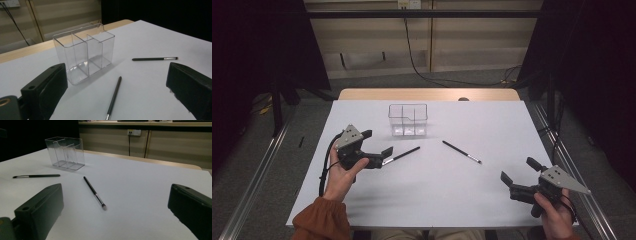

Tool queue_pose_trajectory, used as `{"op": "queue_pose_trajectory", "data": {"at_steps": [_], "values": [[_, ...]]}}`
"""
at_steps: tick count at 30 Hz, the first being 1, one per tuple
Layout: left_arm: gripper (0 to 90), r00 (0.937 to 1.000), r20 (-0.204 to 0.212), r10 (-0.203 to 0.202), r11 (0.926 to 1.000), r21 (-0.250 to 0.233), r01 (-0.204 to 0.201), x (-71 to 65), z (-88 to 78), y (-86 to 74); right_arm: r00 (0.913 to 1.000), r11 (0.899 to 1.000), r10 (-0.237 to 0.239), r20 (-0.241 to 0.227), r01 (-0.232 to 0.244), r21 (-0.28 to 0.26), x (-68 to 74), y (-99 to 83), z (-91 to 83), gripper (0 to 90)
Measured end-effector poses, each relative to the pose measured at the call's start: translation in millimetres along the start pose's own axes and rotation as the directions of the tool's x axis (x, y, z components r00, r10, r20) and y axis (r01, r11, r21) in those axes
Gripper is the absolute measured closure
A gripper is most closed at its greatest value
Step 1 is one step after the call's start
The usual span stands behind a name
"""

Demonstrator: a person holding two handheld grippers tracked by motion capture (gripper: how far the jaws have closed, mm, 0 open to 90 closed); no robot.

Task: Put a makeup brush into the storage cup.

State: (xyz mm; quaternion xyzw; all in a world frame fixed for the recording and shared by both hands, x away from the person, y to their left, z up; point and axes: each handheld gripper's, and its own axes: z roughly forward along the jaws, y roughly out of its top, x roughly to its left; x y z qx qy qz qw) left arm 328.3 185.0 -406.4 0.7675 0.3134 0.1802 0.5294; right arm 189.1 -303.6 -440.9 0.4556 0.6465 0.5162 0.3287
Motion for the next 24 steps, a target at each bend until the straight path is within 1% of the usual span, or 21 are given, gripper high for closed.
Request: {"op": "queue_pose_trajectory", "data": {"at_steps": [1, 2, 3, 5, 7, 8, 10, 11, 13, 14, 15, 16, 17, 18, 19, 22, 23, 24], "values": [[3.6, 1.0, 0.004, -0.002, 0.9999, 0.015, 0.002, 0.7, 1.9, 1.5, 1.0, 1.0, -0.001, 0.001, 0.001, 0.0, -0.1, 0.0, -0.4, 0.0], [3.5, 1.0, 0.004, -0.006, 0.9999, 0.015, 0.006, 1.1, 3.1, 2.1, 1.0, 1.0, 0.0, 0.003, 0.0, -0.001, -0.1, -0.1, -0.8, 0.0], [3.6, 0.9999, 0.012, -0.011, 0.9996, 0.028, 0.011, 1.9, 5.2, 3.3, 1.0, 1.0, 0.0, 0.004, 0.0, -0.001, -0.1, -0.1, -0.8, 0.0], [3.7, 0.9998, 0.021, 0.006, 0.9985, 0.055, -0.007, 2.5, 7.4, 6.0, 1.0, 1.0, 0.0, 0.004, 0.0, 0.001, 0.1, 0.0, -0.8, 0.0], [5.4, 0.9994, 0.025, 0.025, 0.9973, 0.069, -0.026, 3.5, 9.2, 9.3, 1.0, 1.0, 0.0, 0.004, 0.0, 0.002, 0.3, 0.0, -0.8, 0.0], [5.9, 0.999, 0.035, 0.026, 0.9964, 0.08, -0.029, 4.0, 9.7, 10.2, 1.0, 1.0, -0.001, 0.003, 0.001, 0.002, 0.4, 0.0, -0.9, 0.0], [5.9, 0.9994, 0.034, 0.01, 0.9956, 0.093, -0.013, 6.4, 12.3, 10.9, 1.0, 1.0, -0.001, 0.006, 0.001, -0.002, 0.1, -0.1, -1.2, 0.0], [5.9, 0.9991, 0.041, 0.012, 0.9943, 0.105, -0.016, 6.9, 13.5, 11.1, 1.0, 1.0, -0.004, 0.006, 0.004, -0.001, -0.1, -0.2, -1.4, 0.0], [5.9, 0.9987, 0.039, 0.034, 0.9892, 0.141, -0.039, 6.9, 18.0, 12.4, 1.0, 1.0, -0.003, 0.004, 0.003, 0.001, -0.3, -0.2, -1.5, 0.0], [5.9, 0.9986, 0.037, 0.037, 0.9873, 0.153, -0.043, 6.9, 20.3, 13.4, 1.0, 1.0, -0.002, 0.003, 0.002, 0.002, -0.2, -0.2, -1.4, 0.0], [5.9, 0.9985, 0.027, 0.047, 0.9852, 0.163, -0.051, 6.9, 22.2, 14.9, 1.0, 1.0, -0.002, 0.003, 0.002, 0.002, -0.2, -0.2, -1.2, 0.0], [5.6, 0.9981, 0.031, 0.053, 0.9831, 0.173, -0.058, 7.2, 24.1, 16.3, 1.0, 1.0, -0.002, 0.002, 0.002, 0.002, -0.2, -0.1, -1.0, 0.0], [5.5, 0.998, 0.04, 0.049, 0.9812, 0.185, -0.056, 7.8, 25.4, 17.5, 1.0, 1.0, -0.002, 0.0, 0.002, 0.002, -0.3, -0.1, -0.7, 0.0], [5.5, 0.9979, 0.043, 0.048, 0.9766, 0.208, -0.056, 8.0, 27.9, 19.0, 1.0, 1.0, -0.003, 0.0, 0.003, 0.003, -0.4, -0.2, -0.6, 0.0], [5.5, 0.9974, 0.038, 0.062, 0.9715, 0.227, -0.069, 8.4, 29.8, 20.4, 1.0, 1.0, -0.003, 0.0, 0.003, 0.001, -0.5, -0.1, -0.2, 0.0], [5.5, 0.9977, 0.039, 0.055, 0.9627, 0.263, -0.063, 10.0, 34.3, 23.5, 1.0, 1.0, -0.003, -0.003, 0.003, 0.002, -0.5, 0.0, 0.4, 0.0], [5.5, 0.9972, 0.043, 0.062, 0.9568, 0.282, -0.071, 11.1, 34.9, 25.0, 1.0, 1.0, -0.003, -0.003, 0.003, 0.003, -0.3, 0.1, 0.5, 0.0], [5.5, 0.9973, 0.048, 0.056, 0.9553, 0.288, -0.067, 11.6, 35.9, 25.2, 1.0, 1.0, -0.005, -0.005, 0.005, 0.003, -0.2, 0.1, 0.4, 0.0]]}}
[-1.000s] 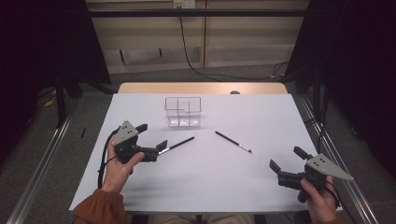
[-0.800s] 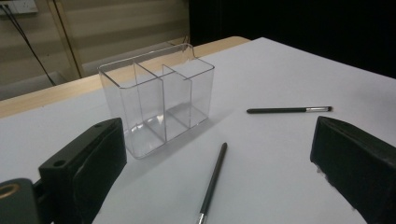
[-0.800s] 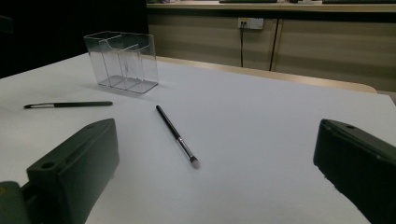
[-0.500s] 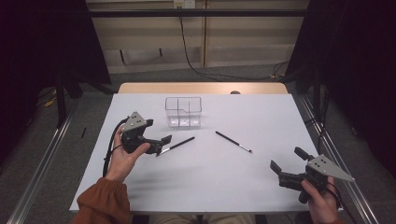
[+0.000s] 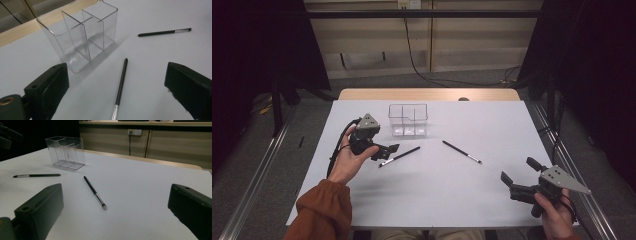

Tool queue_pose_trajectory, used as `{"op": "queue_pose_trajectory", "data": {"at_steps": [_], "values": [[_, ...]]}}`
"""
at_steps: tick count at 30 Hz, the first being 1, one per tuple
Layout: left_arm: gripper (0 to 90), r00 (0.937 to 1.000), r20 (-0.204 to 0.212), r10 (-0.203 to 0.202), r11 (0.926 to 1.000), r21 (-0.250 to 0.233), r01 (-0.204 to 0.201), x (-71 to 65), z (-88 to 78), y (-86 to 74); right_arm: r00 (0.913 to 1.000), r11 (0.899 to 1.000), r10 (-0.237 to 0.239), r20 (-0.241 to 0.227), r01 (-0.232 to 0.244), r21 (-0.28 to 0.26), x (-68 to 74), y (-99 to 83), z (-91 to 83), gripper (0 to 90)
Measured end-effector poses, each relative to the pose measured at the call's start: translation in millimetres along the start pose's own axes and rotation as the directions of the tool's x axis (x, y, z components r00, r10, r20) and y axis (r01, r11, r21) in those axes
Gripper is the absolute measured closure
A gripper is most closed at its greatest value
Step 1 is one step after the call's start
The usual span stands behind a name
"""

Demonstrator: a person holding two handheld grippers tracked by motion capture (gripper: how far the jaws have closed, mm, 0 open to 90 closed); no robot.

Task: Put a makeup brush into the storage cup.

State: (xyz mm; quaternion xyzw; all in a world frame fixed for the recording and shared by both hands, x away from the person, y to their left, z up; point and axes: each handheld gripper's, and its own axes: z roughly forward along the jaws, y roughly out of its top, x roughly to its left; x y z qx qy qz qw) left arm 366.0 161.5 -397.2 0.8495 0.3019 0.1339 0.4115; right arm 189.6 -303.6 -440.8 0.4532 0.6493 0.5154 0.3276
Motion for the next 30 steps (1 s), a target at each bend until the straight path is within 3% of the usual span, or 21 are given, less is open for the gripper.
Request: {"op": "queue_pose_trajectory", "data": {"at_steps": [4, 8, 16, 19, 22, 25, 28, 30], "values": [[5.2, 0.9996, 0.015, 0.024, 0.9969, 0.075, -0.025, 2.2, 5.3, 1.6, 1.0, 1.0, -0.008, -0.005, 0.008, 0.002, 0.9, -0.1, 0.3, 0.0], [5.1, 0.9995, 0.023, 0.021, 0.9916, 0.127, -0.023, 5.9, 10.2, 1.9, 0.9999, 1.0, -0.009, -0.005, 0.009, 0.003, 1.2, 0.0, 0.2, 0.0], [5.7, 0.9981, 0.047, 0.039, 0.9657, 0.255, -0.05, 7.5, 20.8, 9.7, 1.0, 1.0, -0.008, -0.004, 0.008, 0.005, 1.0, -0.3, -0.2, 0.0], [5.9, 0.9951, 0.059, 0.079, 0.9431, 0.319, -0.094, 6.6, 24.9, 14.3, 1.0, 1.0, -0.008, -0.004, 0.008, 0.005, 0.9, -0.3, -0.2, 0.0], [6.1, 0.9957, 0.059, 0.071, 0.9266, 0.366, -0.088, 7.0, 30.2, 16.3, 0.9999, 1.0, -0.009, -0.005, 0.009, 0.006, 1.0, -0.3, -0.1, 0.0], [6.1, 0.9954, 0.078, 0.057, 0.9171, 0.39, -0.083, 5.4, 33.9, 17.0, 0.9999, 1.0, -0.008, -0.006, 0.008, 0.006, 1.1, -0.3, -0.3, 0.0], [6.3, 0.9911, 0.107, 0.08, 0.891, 0.438, -0.119, 3.9, 37.5, 19.1, 0.9999, 1.0, -0.01, -0.007, 0.01, 0.007, 0.9, -0.4, -0.2, 0.0], [7.8, 0.9902, 0.117, 0.076, 0.8814, 0.456, -0.122, 4.1, 41.7, 18.8, 0.9999, 1.0, -0.01, -0.007, 0.01, 0.007, 1.0, -0.4, -0.1, 0.0]]}}
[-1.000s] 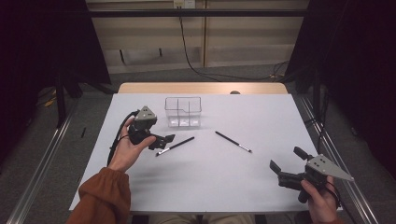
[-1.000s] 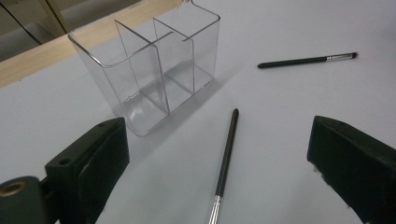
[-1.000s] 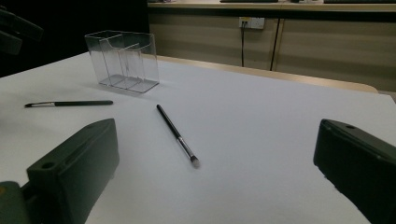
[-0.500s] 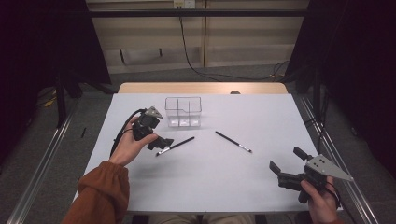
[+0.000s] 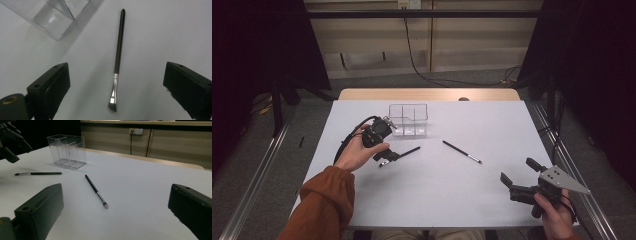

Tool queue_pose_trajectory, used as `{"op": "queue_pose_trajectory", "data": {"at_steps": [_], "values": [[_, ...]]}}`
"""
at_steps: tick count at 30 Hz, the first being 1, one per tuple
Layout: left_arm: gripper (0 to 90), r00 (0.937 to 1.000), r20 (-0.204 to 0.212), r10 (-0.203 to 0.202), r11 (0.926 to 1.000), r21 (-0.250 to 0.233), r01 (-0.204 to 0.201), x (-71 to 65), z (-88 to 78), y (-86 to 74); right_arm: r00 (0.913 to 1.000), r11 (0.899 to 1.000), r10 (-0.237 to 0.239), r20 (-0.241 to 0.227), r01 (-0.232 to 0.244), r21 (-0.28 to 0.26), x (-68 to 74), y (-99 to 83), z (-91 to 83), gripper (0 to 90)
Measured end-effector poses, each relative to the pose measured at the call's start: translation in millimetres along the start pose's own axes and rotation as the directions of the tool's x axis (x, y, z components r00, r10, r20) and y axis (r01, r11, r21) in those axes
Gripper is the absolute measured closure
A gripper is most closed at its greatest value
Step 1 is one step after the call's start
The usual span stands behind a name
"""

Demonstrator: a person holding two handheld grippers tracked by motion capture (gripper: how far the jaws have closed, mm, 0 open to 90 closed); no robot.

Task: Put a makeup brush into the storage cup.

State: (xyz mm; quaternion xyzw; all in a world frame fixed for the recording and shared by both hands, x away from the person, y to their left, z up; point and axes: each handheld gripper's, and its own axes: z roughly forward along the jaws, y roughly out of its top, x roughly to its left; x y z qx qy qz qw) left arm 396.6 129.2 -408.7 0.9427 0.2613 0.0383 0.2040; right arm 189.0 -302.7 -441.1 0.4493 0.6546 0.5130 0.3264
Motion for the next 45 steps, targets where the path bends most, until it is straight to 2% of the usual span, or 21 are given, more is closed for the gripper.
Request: {"op": "queue_pose_trajectory", "data": {"at_steps": [4, 7, 9, 10, 12, 17, 21, 23, 26, 30, 32, 34, 36, 38, 39, 43, 45], "values": [[8.6, 0.9998, 0.02, -0.009, 0.998, 0.062, 0.008, -0.1, 8.7, 1.4, 1.0, 1.0, -0.002, -0.001, 0.002, 0.0, 0.0, -0.1, -0.1, 0.0], [8.7, 0.9994, 0.032, 0.009, 0.9961, 0.088, -0.012, -1.0, 13.9, 1.9, 1.0, 1.0, -0.002, 0.0, 0.002, 0.004, -0.3, -0.3, -0.1, 0.0], [8.9, 0.9996, 0.025, 0.016, 0.9949, 0.099, -0.018, -1.5, 16.6, 2.1, 1.0, 1.0, -0.003, 0.0, 0.003, 0.003, -0.2, -0.4, -0.3, 0.0], [8.7, 0.9985, 0.05, 0.023, 0.9946, 0.1, -0.028, -0.9, 17.6, 2.0, 1.0, 1.0, -0.004, -0.001, 0.004, 0.004, -0.1, -0.4, -0.3, 0.0], [8.1, 0.9978, 0.058, 0.031, 0.9925, 0.116, -0.038, -0.7, 20.9, 2.3, 1.0, 1.0, -0.004, -0.002, 0.004, 0.004, 0.0, -0.4, -0.5, 0.0], [9.6, 0.9981, 0.05, 0.036, 0.9878, 0.15, -0.043, 0.2, 28.8, 2.8, 1.0, 1.0, -0.004, 0.003, 0.004, 0.006, 0.0, -0.5, -0.4, 0.0], [20.8, 0.9986, 0.042, 0.032, 0.9849, 0.169, -0.039, 3.6, 33.4, 1.0, 1.0, 1.0, -0.005, 0.001, 0.005, 0.006, -0.1, -0.6, -0.4, 0.0], [28.4, 0.998, 0.055, 0.032, 0.9832, 0.178, -0.041, 5.7, 34.6, 1.1, 1.0, 1.0, -0.006, 0.001, 0.006, 0.006, 0.0, -0.7, -0.5, 0.0], [36.4, 0.9986, 0.044, 0.029, 0.9826, 0.182, -0.036, 6.6, 36.3, 1.0, 1.0, 1.0, -0.004, 0.001, 0.004, 0.007, 0.3, -0.7, -0.4, 0.0], [42.6, 0.9984, 0.055, 0.016, 0.9788, 0.203, -0.027, 8.1, 40.7, 0.3, 1.0, 1.0, -0.006, 0.001, 0.006, 0.008, 0.1, -0.8, -0.2, 0.0], [48.6, 0.9984, 0.053, 0.02, 0.978, 0.206, -0.031, 7.4, 41.6, 0.3, 1.0, 1.0, -0.004, 0.0, 0.004, 0.008, 0.3, -0.8, -0.3, 0.0], [49.6, 0.9985, 0.044, 0.033, 0.9769, 0.21, -0.042, 6.6, 41.9, 0.9, 1.0, 1.0, -0.006, 0.0, 0.006, 0.008, 0.1, -0.8, -0.2, 0.0], [52.0, 0.9981, 0.028, 0.055, 0.9734, 0.221, -0.06, 5.9, 41.9, 1.5, 1.0, 1.0, -0.007, 0.0, 0.007, 0.006, 0.0, -1.0, 0.3, 0.0], [54.2, 0.9977, 0.035, 0.058, 0.9694, 0.237, -0.065, 4.3, 42.3, 3.2, 1.0, 1.0, -0.005, -0.002, 0.005, 0.01, 0.4, -1.0, 0.6, 0.0], [55.1, 0.9972, 0.019, 0.073, 0.9672, 0.242, -0.075, 2.9, 42.8, 3.8, 1.0, 1.0, -0.006, -0.001, 0.006, 0.011, 0.4, -1.0, 0.7, 0.0], [60.9, 0.9963, 0.028, 0.081, 0.9652, 0.247, -0.085, 0.2, 43.8, 4.8, 1.0, 1.0, -0.004, 0.0, 0.004, 0.012, 0.4, -0.8, 1.0, 0.0], [64.9, 0.9951, 0.047, 0.087, 0.9613, 0.258, -0.096, 0.5, 43.5, 5.6, 1.0, 1.0, -0.005, -0.002, 0.005, 0.014, 0.7, -0.8, 0.7, 0.0]]}}
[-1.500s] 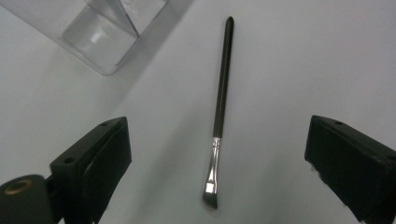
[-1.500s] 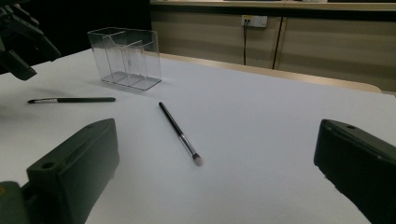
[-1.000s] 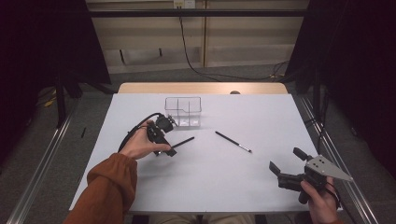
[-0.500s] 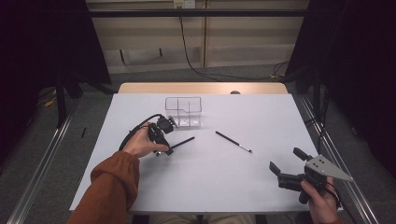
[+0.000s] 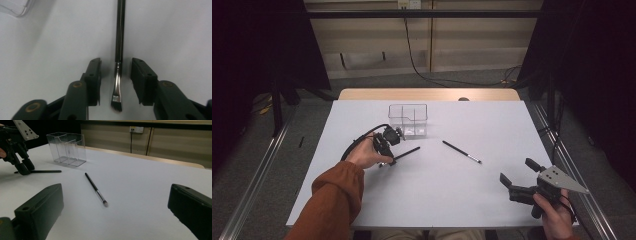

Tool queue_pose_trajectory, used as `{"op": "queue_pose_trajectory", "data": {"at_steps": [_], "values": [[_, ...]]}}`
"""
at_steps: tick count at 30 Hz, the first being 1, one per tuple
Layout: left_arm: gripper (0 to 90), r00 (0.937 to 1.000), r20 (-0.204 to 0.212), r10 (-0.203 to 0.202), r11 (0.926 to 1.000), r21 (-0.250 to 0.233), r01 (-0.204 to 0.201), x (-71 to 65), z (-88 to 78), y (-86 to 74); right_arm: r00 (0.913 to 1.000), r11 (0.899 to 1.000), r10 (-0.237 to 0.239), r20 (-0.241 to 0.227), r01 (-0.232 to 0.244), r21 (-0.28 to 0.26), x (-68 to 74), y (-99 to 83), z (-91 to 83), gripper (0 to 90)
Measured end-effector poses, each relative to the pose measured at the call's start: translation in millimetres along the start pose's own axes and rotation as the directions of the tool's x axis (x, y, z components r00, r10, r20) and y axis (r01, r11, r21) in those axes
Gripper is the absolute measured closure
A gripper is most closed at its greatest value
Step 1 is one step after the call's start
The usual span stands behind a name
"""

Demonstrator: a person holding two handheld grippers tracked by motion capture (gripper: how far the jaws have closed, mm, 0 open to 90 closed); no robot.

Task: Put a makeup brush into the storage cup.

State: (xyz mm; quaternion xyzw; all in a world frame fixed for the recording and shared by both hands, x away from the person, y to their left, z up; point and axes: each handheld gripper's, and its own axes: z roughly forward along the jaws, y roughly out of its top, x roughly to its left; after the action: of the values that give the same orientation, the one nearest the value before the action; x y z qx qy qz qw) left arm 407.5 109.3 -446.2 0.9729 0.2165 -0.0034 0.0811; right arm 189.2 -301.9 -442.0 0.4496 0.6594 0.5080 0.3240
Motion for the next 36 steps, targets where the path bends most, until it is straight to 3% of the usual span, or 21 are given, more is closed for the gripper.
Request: {"op": "queue_pose_trajectory", "data": {"at_steps": [5, 6, 10, 14, 17, 22, 36], "values": [[73.4, 0.9995, 0.03, -0.013, 0.9999, 0.005, 0.013, 6.2, 0.4, 0.4, 1.0, 1.0, -0.001, 0.002, 0.001, 0.0, -0.2, -0.1, 0.3, 0.0], [75.7, 0.9994, 0.025, -0.023, 0.9997, -0.003, 0.024, 6.7, 1.0, -0.1, 1.0, 1.0, -0.001, 0.003, 0.001, 0.001, -0.2, -0.2, 0.3, 0.0], [79.0, 1.0, 0.002, -0.002, 0.9999, 0.016, 0.002, 4.0, 1.0, 2.3, 1.0, 1.0, -0.002, 0.004, 0.002, 0.004, -0.4, -0.4, 0.0, 0.0], [84.0, 1.0, 0.005, 0.001, 0.9999, 0.017, -0.002, 2.3, 1.3, 2.6, 1.0, 1.0, -0.001, 0.005, 0.001, 0.004, -0.4, -0.4, -0.2, 0.0], [84.2, 0.9997, -0.01, 0.022, 0.9996, 0.017, -0.022, 0.5, 1.2, 2.7, 1.0, 1.0, -0.001, 0.005, 0.001, 0.004, -0.2, -0.4, 0.1, 0.0], [84.2, 0.9998, -0.001, 0.02, 0.9997, 0.014, -0.02, 1.9, 0.1, 2.0, 1.0, 1.0, 0.001, 0.007, -0.001, 0.006, -0.2, -0.4, 0.0, 0.0], [84.3, 0.998, 0.049, -0.039, 0.9964, -0.073, 0.042, 9.0, -2.4, -10.2, 1.0, 1.0, -0.001, 0.009, 0.0, 0.007, -0.4, -0.3, 0.2, 0.0]]}}
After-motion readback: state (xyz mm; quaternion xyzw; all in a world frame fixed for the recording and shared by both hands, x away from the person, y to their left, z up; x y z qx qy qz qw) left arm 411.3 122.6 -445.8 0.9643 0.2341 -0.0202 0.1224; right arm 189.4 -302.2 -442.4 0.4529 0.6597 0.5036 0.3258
